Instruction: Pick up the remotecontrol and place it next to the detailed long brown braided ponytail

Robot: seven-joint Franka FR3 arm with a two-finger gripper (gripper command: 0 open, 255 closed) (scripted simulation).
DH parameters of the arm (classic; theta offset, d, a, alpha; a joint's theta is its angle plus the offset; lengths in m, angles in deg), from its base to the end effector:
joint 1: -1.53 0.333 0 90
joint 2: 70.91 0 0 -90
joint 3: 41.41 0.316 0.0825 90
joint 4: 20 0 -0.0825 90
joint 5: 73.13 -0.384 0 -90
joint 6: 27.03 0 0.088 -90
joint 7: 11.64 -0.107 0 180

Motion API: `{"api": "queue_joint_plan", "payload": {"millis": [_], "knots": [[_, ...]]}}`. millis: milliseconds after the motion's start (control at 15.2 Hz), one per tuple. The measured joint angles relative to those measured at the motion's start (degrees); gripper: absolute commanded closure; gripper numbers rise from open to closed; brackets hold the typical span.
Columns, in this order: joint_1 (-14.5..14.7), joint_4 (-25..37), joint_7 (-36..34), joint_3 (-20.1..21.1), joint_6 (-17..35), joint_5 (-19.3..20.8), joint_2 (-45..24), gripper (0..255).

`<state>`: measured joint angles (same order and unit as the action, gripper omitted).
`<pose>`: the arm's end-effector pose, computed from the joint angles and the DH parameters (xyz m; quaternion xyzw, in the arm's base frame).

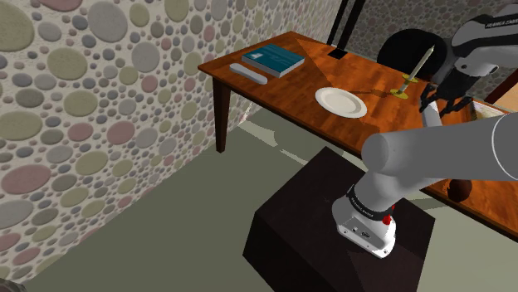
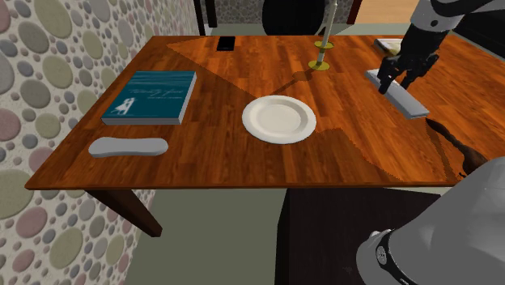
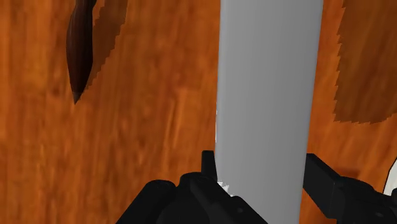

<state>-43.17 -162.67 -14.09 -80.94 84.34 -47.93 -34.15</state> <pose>0.0014 -0.3959 0.4512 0.8133 -0.5817 -0.0018 0.0098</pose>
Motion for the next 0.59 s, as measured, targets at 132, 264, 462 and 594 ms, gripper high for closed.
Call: {"api": "queue_joint_plan", "payload": {"millis": [132,264,462,594], "knots": [[-0.18,-1.17,0.18,-0.81,1.56,0.52,-0.33,255],[-0.17,-2.40,0.13,-1.58,3.41,0.94,-0.94,255],[-0.02,-3.88,0.13,-2.79,6.10,1.45,-2.10,255],[0.08,-4.90,0.01,-3.44,7.79,1.76,-2.79,255]]}}
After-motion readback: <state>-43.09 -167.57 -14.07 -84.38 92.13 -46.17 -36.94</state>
